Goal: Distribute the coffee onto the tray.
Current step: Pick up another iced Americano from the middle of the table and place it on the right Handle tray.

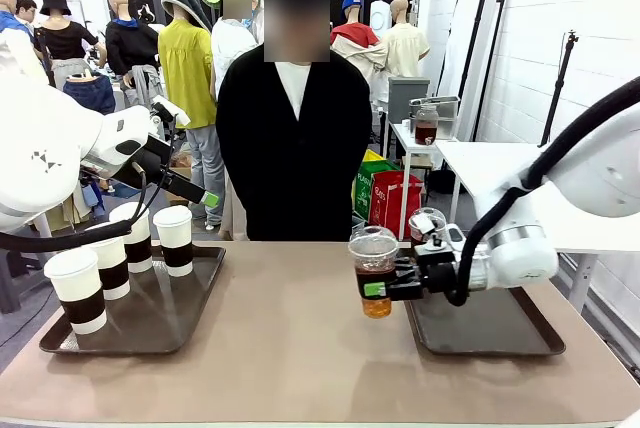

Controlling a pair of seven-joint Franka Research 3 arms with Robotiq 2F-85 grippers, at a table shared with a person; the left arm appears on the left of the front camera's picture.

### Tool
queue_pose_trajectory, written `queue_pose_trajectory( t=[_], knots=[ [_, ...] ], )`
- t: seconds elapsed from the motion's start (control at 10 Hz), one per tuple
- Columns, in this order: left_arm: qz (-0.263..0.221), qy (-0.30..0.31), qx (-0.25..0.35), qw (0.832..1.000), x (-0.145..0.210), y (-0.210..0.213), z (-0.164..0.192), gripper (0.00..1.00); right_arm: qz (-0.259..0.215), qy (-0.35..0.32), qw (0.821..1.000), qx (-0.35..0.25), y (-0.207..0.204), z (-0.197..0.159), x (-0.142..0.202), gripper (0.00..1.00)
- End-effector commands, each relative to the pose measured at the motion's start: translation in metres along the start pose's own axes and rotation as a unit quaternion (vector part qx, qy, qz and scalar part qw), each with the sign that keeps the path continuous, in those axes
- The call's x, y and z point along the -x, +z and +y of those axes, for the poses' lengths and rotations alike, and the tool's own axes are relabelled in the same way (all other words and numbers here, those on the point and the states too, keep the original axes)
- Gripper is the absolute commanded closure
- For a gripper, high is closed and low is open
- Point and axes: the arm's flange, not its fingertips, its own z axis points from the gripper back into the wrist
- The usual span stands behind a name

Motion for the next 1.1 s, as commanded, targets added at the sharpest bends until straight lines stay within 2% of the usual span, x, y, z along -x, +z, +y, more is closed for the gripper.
queue_pose_trajectory(
  t=[0.0,0.4,1.0],
  knots=[
    [0.001,0.001,0.006,1.0,0.001,0.001,0.001,0.0,-0.026,0.005,0.999,0.027,0.025,0.01,-0.007,0.31],
    [0.001,0.001,0.006,1.0,0.001,0.001,0.001,0.0,-0.037,0.011,0.997,0.069,0.079,0.007,0.009,0.31],
    [0.001,0.001,0.006,1.0,0.001,0.001,0.001,0.0,-0.071,0.044,0.991,0.104,0.122,-0.015,0.052,0.31]
  ],
)
